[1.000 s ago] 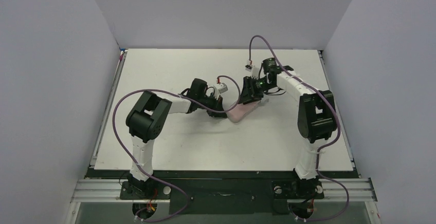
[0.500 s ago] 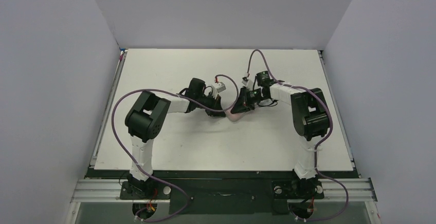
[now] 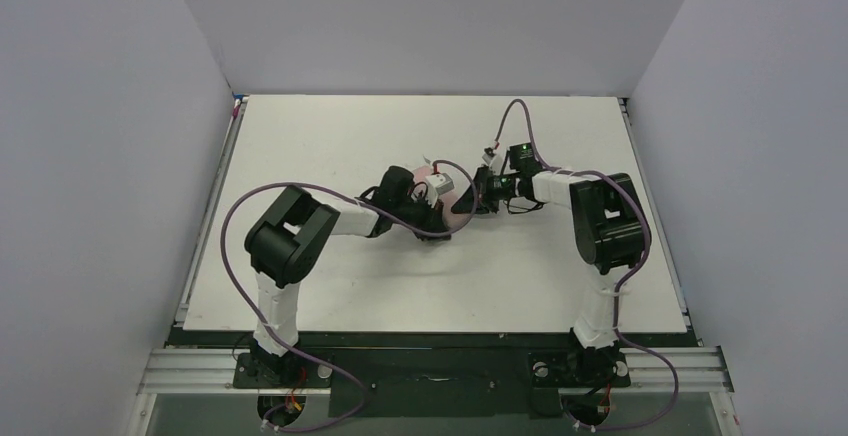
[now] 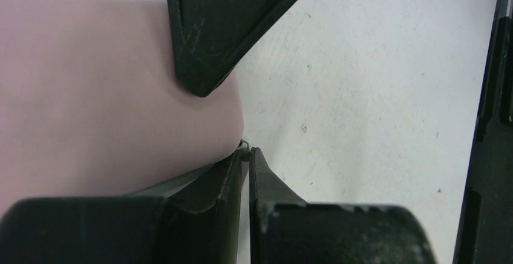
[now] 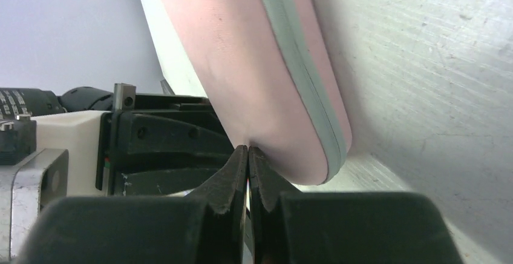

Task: Open the umbrella

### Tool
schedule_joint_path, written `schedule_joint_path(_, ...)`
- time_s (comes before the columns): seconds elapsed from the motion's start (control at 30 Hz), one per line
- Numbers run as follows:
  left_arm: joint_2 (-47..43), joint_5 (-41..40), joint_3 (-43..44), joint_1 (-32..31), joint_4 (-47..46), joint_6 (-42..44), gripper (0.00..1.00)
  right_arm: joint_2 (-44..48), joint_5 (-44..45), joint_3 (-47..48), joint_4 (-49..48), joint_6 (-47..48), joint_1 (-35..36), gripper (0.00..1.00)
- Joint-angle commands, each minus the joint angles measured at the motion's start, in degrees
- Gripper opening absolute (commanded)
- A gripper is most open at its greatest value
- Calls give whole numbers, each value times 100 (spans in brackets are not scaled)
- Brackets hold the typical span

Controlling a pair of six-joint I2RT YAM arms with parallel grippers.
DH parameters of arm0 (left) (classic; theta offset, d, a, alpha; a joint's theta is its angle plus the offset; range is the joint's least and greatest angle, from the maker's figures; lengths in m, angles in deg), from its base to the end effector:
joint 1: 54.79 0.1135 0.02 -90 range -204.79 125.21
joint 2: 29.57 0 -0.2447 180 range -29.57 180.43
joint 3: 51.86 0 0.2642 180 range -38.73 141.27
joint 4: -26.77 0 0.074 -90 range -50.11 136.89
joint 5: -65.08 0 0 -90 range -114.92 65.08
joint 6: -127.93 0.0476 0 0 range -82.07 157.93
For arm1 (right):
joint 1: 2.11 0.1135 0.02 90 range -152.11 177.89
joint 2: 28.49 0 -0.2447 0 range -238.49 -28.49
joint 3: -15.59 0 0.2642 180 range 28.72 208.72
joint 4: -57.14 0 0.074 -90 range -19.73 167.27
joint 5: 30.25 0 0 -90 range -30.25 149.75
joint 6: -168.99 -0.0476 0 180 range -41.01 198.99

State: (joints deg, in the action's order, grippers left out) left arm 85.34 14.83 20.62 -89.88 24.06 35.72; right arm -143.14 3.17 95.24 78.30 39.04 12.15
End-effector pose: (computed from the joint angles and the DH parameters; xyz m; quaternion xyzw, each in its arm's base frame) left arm 0.3124 -0.2567 0.0865 0.3795 0.7757 -0.4194 0.2801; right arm 0.3724 0.1356 0.1011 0.0528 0.8520 0.5204 0.0215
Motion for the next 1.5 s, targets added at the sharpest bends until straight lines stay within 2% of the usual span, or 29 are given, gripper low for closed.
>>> schedule_joint_path(0.0, 159, -71, -77, -107, -148, -644, 0, -19, 1461, -362, -326, 148, -51, 0)
schedule_joint_path(0.2, 238, -31, 94, 478, 122, -576, 0, 367, 1415, -466, 388, 755, -204, 0)
schedule_joint_path(0.37, 350, 20, 467, 800, 583, -97, 0, 549, 973, -386, 904, 1169, 55, 2)
schedule_joint_path(0.53, 490, 137, 791, 945, 885, 153, 0, 780, 665, 55, 1391, 1536, -103, 27)
schedule_joint_path(0.63, 592, 215, 939, 977, 1010, 309, 0, 674, 941, 805, 2109, 1902, -231, 38)
schedule_joint_path(0.67, 610, 234, 1004, 982, 1024, 358, 0, 629, 1041, 1215, 2283, 2008, -257, 46)
schedule_joint_path(0.8, 742, 359, 1201, 1012, 1208, 503, 0, 356, 1548, 2646, 3250, 3274, -275, 58)
schedule_joint_path(0.83, 763, 376, 1214, 1030, 1219, 521, 0, 275, 1693, 2870, 3506, 3904, -292, 60)
schedule_joint_path(0.93, 802, 467, 1268, 1059, 1285, 626, 0, 123, 1945, 3680, 3656, 5017, -378, 77)
schedule_joint_path(1.0, 826, 484, 1290, 1081, 1333, 682, 0, -139, 2249, 4295, 3733, 5471, -383, 83)
schedule_joint_path(1.13, 874, 547, 1336, 1109, 1370, 702, 0, -1344, 2507, 5997, 4554, 5532, -265, 85)
schedule_joint_path(1.2, 891, 551, 1364, 1110, 1381, 705, 0, -1667, 2363, 6397, 4616, 5469, -208, 86)
schedule_joint_path(1.47, 927, 610, 1409, 1124, 1439, 765, 0, -1997, 2002, 5974, 4123, 5222, 8, 86)
